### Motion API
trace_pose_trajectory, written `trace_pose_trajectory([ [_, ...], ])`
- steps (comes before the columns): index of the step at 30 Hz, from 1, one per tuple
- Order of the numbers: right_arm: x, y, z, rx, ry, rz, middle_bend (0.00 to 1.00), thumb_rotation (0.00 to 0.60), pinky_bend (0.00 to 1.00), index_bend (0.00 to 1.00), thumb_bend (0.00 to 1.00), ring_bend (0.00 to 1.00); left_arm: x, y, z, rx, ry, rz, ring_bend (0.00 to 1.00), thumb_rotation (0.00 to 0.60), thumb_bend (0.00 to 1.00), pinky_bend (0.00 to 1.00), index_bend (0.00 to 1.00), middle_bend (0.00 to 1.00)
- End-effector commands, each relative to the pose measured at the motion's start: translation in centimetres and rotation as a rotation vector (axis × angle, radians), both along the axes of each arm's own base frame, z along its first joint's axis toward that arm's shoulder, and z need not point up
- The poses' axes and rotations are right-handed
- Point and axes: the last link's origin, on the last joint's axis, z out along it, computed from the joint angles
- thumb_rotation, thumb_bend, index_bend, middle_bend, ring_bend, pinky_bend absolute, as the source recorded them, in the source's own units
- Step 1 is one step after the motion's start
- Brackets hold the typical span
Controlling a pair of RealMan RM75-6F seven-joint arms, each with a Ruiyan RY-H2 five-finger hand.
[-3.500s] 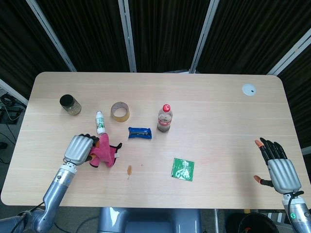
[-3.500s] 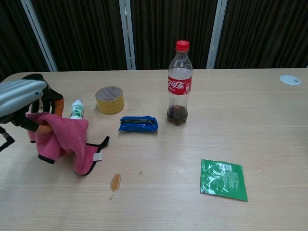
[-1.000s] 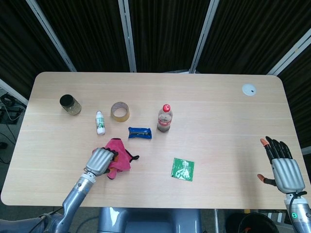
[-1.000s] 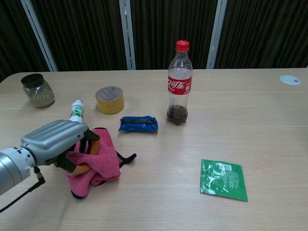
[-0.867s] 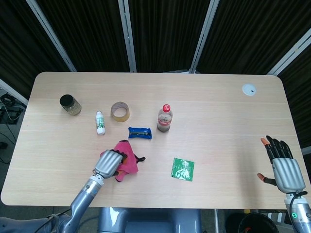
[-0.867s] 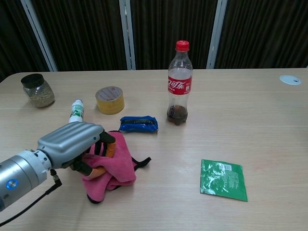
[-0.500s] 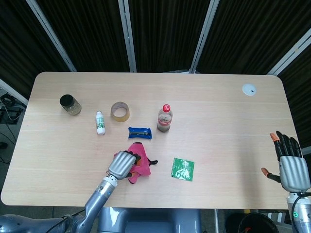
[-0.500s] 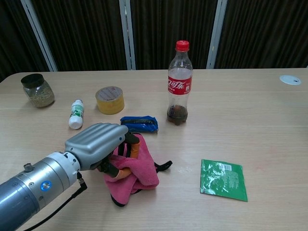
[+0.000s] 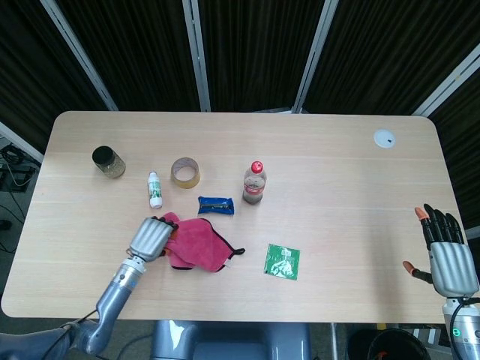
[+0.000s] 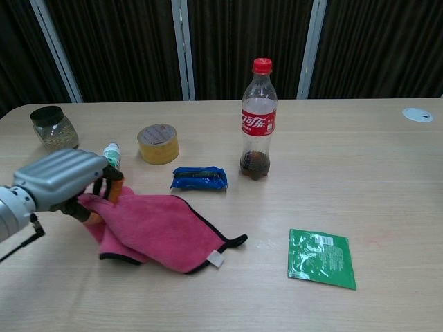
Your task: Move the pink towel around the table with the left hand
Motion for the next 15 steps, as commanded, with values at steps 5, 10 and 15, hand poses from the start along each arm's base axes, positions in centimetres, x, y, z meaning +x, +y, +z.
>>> trace_pose_trajectory([
  [5,0.1,0.0,-0.1,0.004,0.002,0.000,0.00,0.600,0.00,0.02,0.00,0.00,-5.4,2.5,8.3,0.163,-0.017,0.104,0.46,0.600,0.59,0.53,0.78,0.53],
  [10,0.2,0.0,-0.3,0.012,0.011,0.001,0.00,0.600,0.00,0.02,0.00,0.00,-4.8,3.6,13.0,0.250,-0.128,0.108,0.46,0.600,0.59,0.53,0.78,0.52],
  [15,0.2,0.0,-0.3,0.011,0.013,0.000,0.00,0.600,0.00,0.02,0.00,0.00,-4.2,3.7,15.1,0.284,-0.196,0.126,0.45,0.600,0.59,0.52,0.76,0.52],
])
